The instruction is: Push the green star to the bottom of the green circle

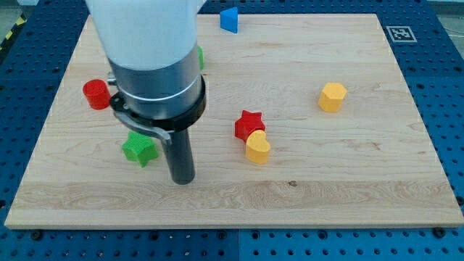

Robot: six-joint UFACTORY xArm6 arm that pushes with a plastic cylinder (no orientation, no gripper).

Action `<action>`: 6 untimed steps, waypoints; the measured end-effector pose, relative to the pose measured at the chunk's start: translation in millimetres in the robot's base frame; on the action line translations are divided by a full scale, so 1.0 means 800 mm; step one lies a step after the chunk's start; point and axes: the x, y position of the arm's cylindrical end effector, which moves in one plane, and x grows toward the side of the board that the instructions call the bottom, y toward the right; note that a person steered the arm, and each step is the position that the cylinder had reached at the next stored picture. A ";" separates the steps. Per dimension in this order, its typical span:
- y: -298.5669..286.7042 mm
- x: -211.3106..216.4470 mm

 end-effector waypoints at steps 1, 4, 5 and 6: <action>-0.030 0.000; -0.129 -0.009; -0.106 -0.018; -0.098 -0.042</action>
